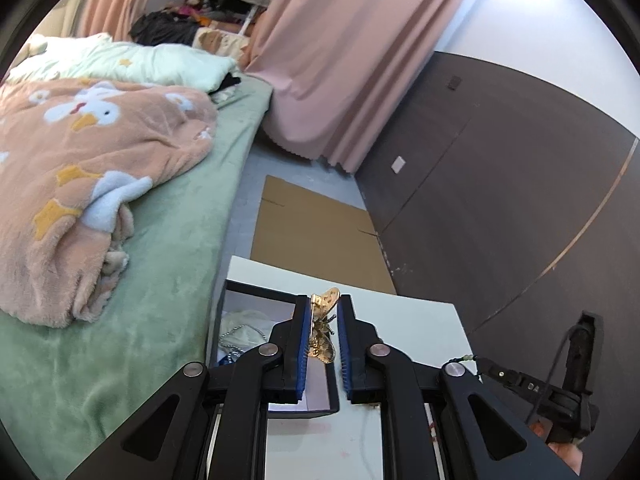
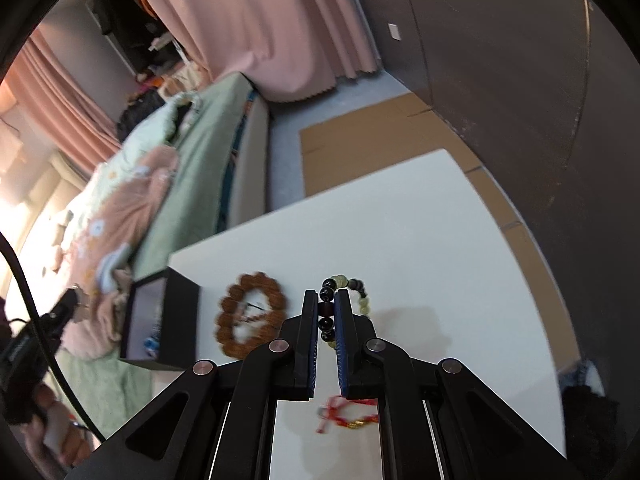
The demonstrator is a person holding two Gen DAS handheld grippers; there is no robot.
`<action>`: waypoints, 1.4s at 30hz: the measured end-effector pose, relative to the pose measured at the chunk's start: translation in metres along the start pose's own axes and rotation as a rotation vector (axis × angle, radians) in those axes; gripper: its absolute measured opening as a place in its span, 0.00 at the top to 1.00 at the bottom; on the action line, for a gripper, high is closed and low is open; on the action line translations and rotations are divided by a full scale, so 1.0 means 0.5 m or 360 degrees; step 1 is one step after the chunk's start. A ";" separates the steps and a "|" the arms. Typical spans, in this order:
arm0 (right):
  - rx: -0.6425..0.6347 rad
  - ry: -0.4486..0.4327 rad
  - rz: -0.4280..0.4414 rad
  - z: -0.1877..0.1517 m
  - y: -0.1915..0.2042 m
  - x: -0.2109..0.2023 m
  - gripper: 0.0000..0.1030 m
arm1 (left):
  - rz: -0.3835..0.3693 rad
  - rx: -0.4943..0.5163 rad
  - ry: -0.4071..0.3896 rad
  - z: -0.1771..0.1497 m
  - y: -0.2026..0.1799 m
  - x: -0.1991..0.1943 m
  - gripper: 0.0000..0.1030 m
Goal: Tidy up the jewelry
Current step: 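Drop the butterfly into the box with the left tool while the right tool grasps the black-green beaded bracelet, then open the right tool over the box to drop the beaded bracelet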
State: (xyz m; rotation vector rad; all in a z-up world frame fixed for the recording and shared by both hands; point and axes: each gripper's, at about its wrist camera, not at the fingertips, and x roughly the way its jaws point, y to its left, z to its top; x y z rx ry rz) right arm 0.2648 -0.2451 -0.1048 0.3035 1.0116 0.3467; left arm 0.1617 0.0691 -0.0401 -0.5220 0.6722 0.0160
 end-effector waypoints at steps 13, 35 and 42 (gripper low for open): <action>-0.0055 -0.0111 0.0435 0.003 0.137 0.009 0.91 | 0.0029 -0.0196 -0.0086 0.020 0.066 -0.041 0.23; -0.0224 0.0068 0.0584 -0.040 0.280 0.079 0.54 | 0.0063 -0.0134 -0.0090 0.016 0.075 -0.065 0.23; -0.0094 0.0052 0.0442 -0.028 0.170 0.028 0.54 | 0.0028 -0.0065 -0.0069 -0.002 0.038 -0.058 0.23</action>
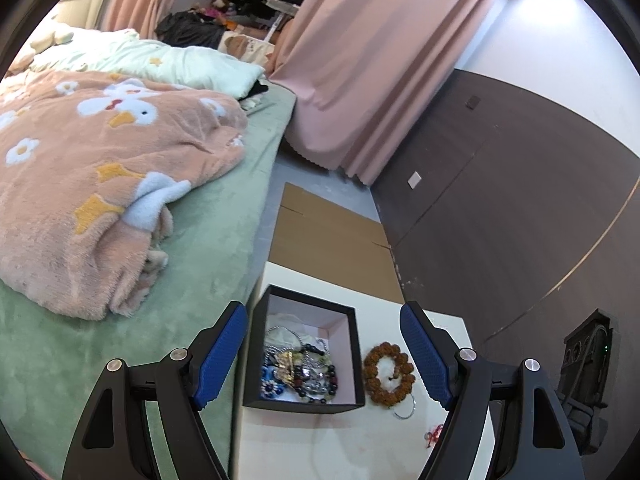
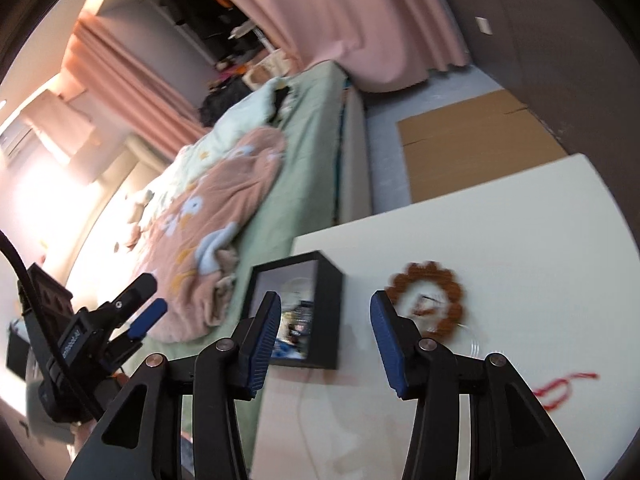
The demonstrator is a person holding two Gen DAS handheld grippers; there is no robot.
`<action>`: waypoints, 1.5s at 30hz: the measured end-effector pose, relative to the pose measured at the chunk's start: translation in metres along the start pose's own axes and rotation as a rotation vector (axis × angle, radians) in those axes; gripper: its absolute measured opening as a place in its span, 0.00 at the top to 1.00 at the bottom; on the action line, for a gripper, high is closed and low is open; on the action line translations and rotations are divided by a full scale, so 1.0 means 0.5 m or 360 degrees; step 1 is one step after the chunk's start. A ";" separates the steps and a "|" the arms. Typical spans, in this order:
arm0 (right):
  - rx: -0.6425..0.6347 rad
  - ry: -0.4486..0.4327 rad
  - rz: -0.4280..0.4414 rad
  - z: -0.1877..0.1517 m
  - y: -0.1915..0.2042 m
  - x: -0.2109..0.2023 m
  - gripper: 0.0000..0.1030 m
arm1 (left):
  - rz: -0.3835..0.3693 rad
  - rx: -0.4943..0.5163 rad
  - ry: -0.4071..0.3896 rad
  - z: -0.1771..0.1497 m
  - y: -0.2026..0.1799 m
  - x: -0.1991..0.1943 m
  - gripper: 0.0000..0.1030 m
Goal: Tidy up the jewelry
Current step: 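Open the right tool over the box to drop the beaded bracelet, then move the right tool toward the red string bracelet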
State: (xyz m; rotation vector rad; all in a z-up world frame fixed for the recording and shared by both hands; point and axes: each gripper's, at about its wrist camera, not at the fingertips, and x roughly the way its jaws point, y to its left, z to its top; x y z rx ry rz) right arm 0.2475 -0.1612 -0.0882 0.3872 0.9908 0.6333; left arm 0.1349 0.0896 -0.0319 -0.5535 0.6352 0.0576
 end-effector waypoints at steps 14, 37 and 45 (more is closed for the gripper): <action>0.0119 0.0144 -0.0271 -0.029 -0.089 -0.058 0.54 | -0.0081 0.0211 0.0066 -0.059 -0.096 0.024 0.23; 0.0509 0.0519 -0.0535 -0.102 -0.251 -0.003 0.54 | -0.0122 0.0313 0.0169 -0.116 -0.156 0.061 0.34; 0.0496 0.0430 -0.0573 -0.081 -0.245 0.010 0.53 | -0.0121 0.0300 0.0167 -0.113 -0.150 0.064 0.34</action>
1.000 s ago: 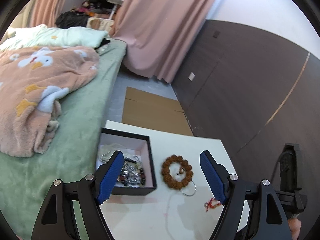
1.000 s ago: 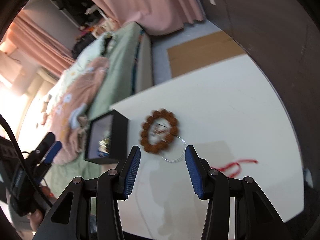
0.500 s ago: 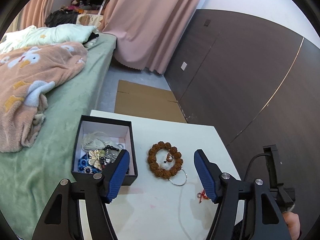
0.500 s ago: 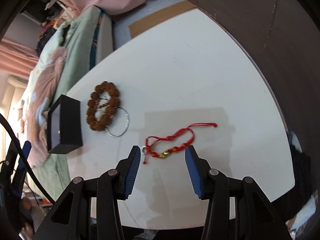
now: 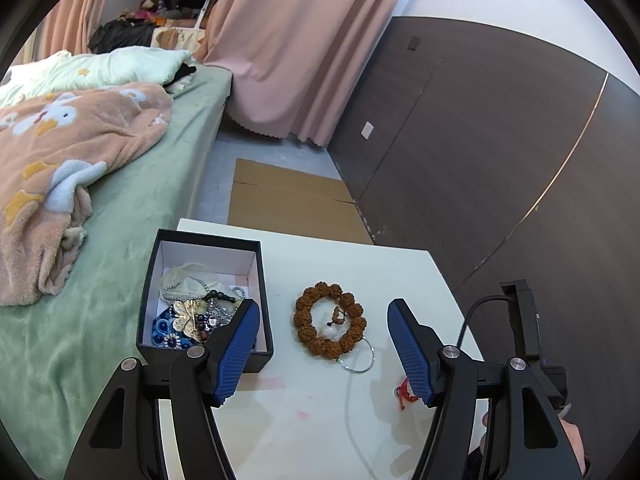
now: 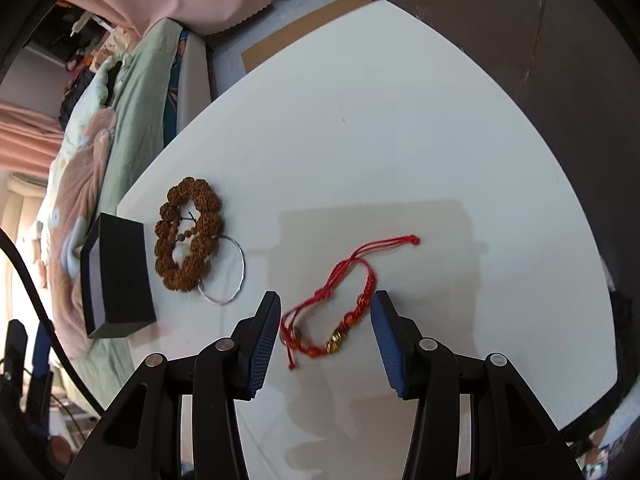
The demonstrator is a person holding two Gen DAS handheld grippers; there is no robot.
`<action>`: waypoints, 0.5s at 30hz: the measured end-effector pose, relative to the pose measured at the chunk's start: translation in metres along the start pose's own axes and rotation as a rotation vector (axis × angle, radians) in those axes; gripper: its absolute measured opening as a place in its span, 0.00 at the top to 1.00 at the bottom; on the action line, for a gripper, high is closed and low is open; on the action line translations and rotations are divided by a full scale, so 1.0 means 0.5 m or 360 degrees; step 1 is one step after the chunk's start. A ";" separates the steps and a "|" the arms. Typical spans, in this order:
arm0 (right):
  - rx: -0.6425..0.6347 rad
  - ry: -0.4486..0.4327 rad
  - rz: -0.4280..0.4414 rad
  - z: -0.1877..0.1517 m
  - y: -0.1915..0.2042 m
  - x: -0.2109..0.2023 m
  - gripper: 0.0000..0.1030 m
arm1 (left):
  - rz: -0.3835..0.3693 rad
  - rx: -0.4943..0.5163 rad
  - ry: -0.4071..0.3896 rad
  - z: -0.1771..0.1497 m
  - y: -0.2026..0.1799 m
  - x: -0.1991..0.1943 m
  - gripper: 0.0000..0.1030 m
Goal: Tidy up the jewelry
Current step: 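Move the right tool toward the red string bracelet, then grasp the red string bracelet with the right tool while the left tool grasps the small silver ring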
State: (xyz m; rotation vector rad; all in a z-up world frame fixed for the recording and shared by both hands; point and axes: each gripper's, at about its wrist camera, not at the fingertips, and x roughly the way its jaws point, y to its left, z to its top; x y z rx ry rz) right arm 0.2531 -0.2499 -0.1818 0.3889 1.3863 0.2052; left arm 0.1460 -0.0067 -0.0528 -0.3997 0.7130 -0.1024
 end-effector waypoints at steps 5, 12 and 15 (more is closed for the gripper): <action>-0.0179 -0.0053 -0.0200 -0.004 0.049 0.010 0.48 | 0.0003 -0.0001 0.0003 0.001 0.003 0.002 0.35; -0.0345 -0.0162 -0.0471 -0.015 0.094 0.012 0.84 | -0.0004 -0.0008 0.0028 -0.003 0.005 0.014 0.35; -0.0253 -0.0145 -0.0333 -0.002 0.062 -0.003 0.87 | -0.0015 0.0013 0.0055 -0.008 -0.003 0.024 0.41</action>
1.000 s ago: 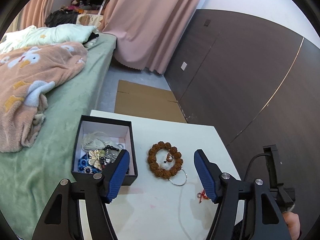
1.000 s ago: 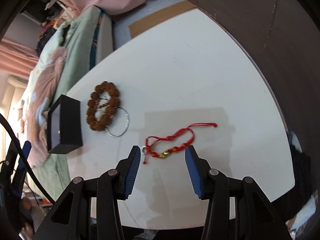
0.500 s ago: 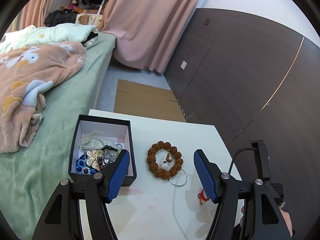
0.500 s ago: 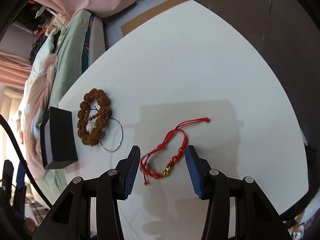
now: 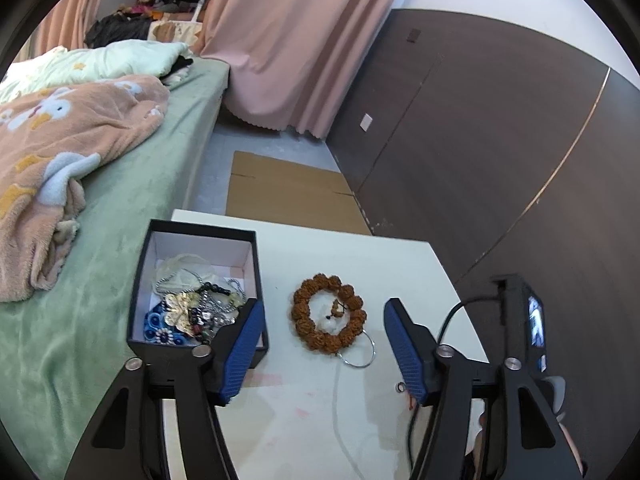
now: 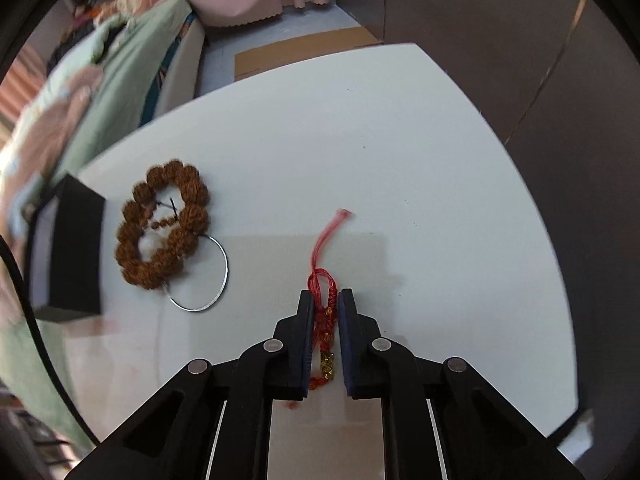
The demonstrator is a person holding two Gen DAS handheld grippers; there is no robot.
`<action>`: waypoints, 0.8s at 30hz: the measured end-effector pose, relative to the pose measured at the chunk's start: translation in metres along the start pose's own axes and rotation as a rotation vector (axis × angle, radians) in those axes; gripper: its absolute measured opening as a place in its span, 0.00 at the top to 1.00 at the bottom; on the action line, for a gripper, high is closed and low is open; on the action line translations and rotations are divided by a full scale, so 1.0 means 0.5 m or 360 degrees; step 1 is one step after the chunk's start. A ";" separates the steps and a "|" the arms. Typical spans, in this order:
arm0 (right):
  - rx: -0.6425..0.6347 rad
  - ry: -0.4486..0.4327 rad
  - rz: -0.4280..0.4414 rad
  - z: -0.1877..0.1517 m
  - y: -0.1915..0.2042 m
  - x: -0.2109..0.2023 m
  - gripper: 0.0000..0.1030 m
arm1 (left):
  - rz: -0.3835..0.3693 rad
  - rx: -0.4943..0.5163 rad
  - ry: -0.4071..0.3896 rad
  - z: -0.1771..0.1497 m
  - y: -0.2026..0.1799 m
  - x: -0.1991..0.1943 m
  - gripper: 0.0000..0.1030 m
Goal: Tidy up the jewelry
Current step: 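Grasp the red string bracelet with the right tool while the left tool grasps the small silver ring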
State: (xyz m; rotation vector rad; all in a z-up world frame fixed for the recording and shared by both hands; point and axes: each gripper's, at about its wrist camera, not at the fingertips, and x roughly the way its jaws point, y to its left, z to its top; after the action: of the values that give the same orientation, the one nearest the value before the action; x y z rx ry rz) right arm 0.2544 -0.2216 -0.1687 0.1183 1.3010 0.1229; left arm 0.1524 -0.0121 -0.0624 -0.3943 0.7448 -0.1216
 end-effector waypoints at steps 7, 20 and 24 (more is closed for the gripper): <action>0.0149 -0.0071 0.0214 0.009 -0.061 -0.046 0.87 | -0.0042 0.0055 0.0060 -0.017 -0.031 0.029 0.55; 0.0235 -0.0177 0.0345 0.017 -0.116 -0.104 0.87 | -0.0097 0.0223 0.0248 -0.087 -0.122 0.121 0.60; 0.0272 -0.0197 0.0361 0.023 -0.139 -0.118 0.87 | -0.0099 0.0299 0.0304 -0.115 -0.153 0.146 0.60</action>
State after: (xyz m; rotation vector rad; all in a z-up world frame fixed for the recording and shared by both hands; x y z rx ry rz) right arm 0.2518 -0.2999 -0.1204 0.4138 1.1701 0.1945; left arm 0.1690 -0.1180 -0.1173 -0.2287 0.9013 -0.2885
